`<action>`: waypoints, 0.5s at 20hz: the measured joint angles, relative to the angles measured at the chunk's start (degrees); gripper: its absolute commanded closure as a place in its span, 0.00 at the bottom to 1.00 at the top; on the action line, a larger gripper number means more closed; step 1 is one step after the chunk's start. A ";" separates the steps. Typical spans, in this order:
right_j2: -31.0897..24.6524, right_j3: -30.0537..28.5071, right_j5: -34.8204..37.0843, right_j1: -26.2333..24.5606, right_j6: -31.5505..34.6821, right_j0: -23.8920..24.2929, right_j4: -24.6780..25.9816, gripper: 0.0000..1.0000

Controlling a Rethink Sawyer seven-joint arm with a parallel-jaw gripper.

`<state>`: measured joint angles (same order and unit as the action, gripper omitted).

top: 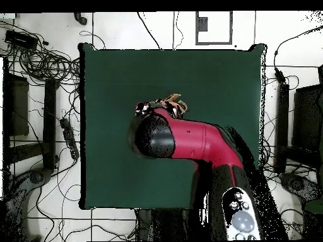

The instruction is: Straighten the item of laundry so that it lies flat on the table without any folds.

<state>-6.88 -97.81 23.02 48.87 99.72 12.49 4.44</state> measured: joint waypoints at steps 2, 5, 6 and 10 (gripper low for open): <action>-1.16 0.92 -0.42 -1.74 0.00 1.47 1.26 1.00; -3.01 2.57 -1.51 -5.40 0.00 4.01 3.99 1.00; -3.47 2.82 -1.69 -6.07 0.00 4.51 4.57 1.00; -4.94 3.84 -2.03 -8.74 0.00 6.16 7.02 1.00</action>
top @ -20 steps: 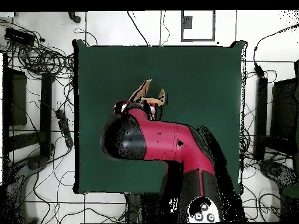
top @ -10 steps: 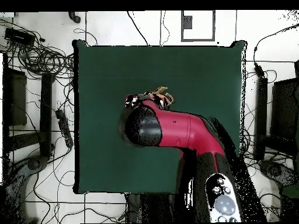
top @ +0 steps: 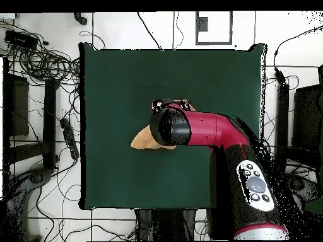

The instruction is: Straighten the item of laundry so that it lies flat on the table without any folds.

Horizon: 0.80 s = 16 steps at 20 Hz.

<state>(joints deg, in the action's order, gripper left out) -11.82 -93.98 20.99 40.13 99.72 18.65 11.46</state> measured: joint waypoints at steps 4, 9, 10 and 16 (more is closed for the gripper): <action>-1.65 0.80 0.00 -1.82 0.00 1.63 1.81 1.00; -3.55 1.90 0.00 -2.90 0.00 2.96 3.80 1.00; -3.81 2.09 0.00 -3.02 0.00 3.12 4.03 1.00; -5.63 3.64 0.61 -3.57 0.00 4.45 5.58 1.00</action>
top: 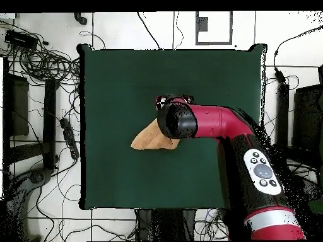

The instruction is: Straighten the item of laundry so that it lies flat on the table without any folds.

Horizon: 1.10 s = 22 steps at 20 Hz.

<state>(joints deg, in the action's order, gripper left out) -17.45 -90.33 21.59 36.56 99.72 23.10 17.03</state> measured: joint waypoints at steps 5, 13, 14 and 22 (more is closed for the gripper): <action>-0.26 2.80 5.67 1.24 -0.05 0.68 1.21 1.00; -0.25 7.93 13.71 6.47 -0.42 1.29 6.04 1.00; -0.25 8.18 13.89 6.70 -0.42 1.31 6.24 1.00; -0.65 12.98 15.80 9.15 -0.46 2.27 8.11 0.00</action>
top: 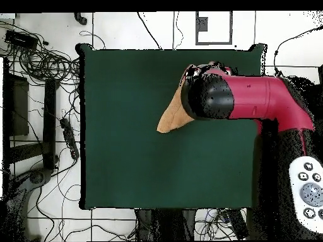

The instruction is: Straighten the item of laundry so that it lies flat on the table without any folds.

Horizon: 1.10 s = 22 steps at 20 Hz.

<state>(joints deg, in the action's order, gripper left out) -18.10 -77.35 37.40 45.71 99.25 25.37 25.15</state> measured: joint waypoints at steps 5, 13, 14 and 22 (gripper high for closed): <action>-1.48 1.94 0.06 0.72 0.00 2.42 0.08 0.00; -3.72 2.23 0.06 0.52 0.00 4.54 0.29 0.00; -3.85 2.23 0.06 0.51 0.00 4.63 0.31 0.00; -4.20 2.08 0.06 0.58 0.00 4.18 0.77 0.00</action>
<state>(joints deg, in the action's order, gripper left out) -22.31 -75.27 37.45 46.29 99.25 29.54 25.92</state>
